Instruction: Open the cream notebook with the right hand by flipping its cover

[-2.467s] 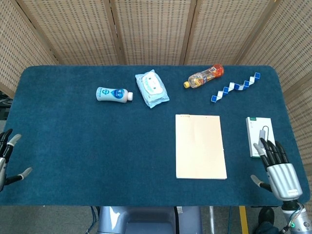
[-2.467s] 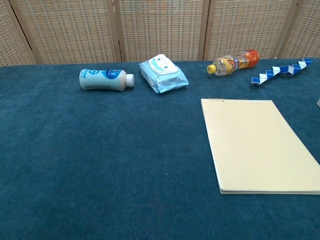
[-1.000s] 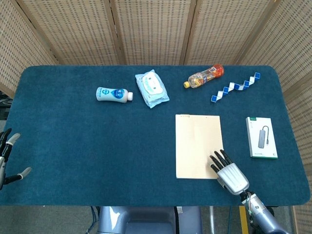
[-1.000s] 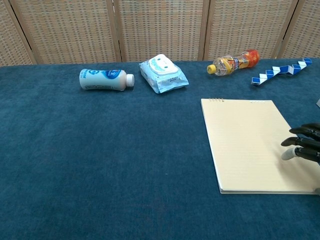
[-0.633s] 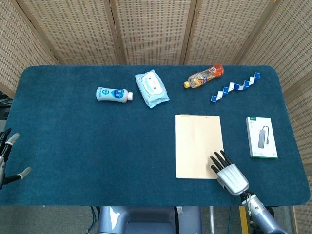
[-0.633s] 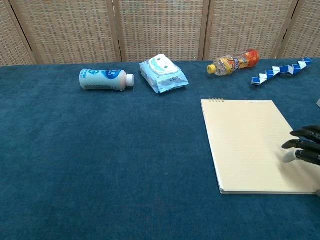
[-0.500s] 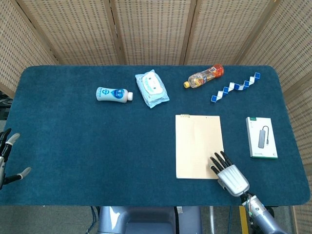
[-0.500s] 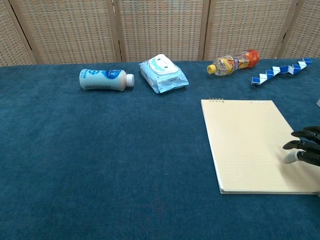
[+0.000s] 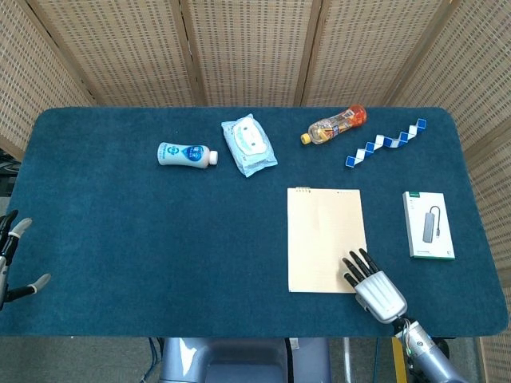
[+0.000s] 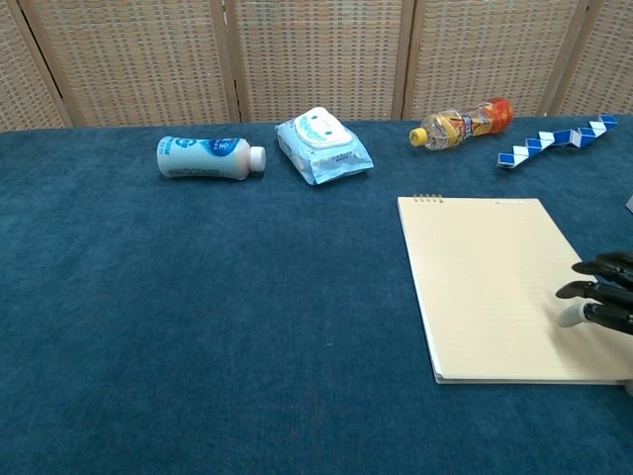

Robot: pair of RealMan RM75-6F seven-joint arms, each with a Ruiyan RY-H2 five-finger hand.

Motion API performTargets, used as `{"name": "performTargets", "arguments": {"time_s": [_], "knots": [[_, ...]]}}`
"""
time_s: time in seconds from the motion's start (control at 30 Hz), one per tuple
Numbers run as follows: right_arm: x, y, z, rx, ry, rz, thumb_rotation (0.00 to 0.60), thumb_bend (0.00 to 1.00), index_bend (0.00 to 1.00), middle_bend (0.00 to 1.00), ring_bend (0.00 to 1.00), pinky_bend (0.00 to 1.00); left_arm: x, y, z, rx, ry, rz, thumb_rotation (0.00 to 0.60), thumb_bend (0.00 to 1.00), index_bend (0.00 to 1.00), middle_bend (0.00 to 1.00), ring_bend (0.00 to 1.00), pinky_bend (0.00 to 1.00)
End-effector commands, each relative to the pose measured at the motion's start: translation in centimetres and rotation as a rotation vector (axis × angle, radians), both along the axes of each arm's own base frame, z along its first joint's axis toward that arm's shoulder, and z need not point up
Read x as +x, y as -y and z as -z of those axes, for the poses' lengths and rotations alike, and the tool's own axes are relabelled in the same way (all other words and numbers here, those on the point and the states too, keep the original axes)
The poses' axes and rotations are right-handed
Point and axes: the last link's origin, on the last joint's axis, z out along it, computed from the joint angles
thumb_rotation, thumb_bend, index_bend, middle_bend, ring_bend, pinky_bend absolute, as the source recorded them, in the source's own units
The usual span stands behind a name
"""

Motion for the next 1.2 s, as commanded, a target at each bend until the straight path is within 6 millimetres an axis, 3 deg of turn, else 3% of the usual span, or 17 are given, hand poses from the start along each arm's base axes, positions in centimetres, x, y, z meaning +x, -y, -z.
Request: {"name": "performTargets", "arguments": {"time_s": [0.03, 0.6, 1.07, 1.2], "knots": [[0.0, 0.2, 0.3, -0.002, -0.008, -0.002, 0.600, 0.36, 0.24, 0.17, 0.03, 0.06, 0.0, 0.0, 0.0, 0.000, 0.001, 0.000, 0.600, 0.00, 0.00, 0.00, 0.00, 0.00], [0.5, 1.7, 1.0, -0.053, -0.002, -0.008, 0.600, 0.36, 0.24, 0.17, 0.04, 0.06, 0.0, 0.0, 0.1, -0.006, 0.002, -0.002, 0.600, 0.00, 0.00, 0.00, 0.00, 0.00], [3.1, 5.8, 0.9, -0.165, 0.099, -0.001, 0.600, 0.36, 0.24, 0.17, 0.05, 0.07, 0.0, -0.2, 0.1, -0.008, 0.002, -0.009, 0.600, 0.00, 0.00, 0.00, 0.00, 0.00], [3.2, 6.8, 1.3, -0.142, 0.050, -0.015, 0.600, 0.36, 0.24, 0.16, 0.05, 0.07, -0.1, -0.3, 0.1, -0.012, 0.000, -0.012, 0.600, 0.00, 0.00, 0.00, 0.00, 0.00]]}}
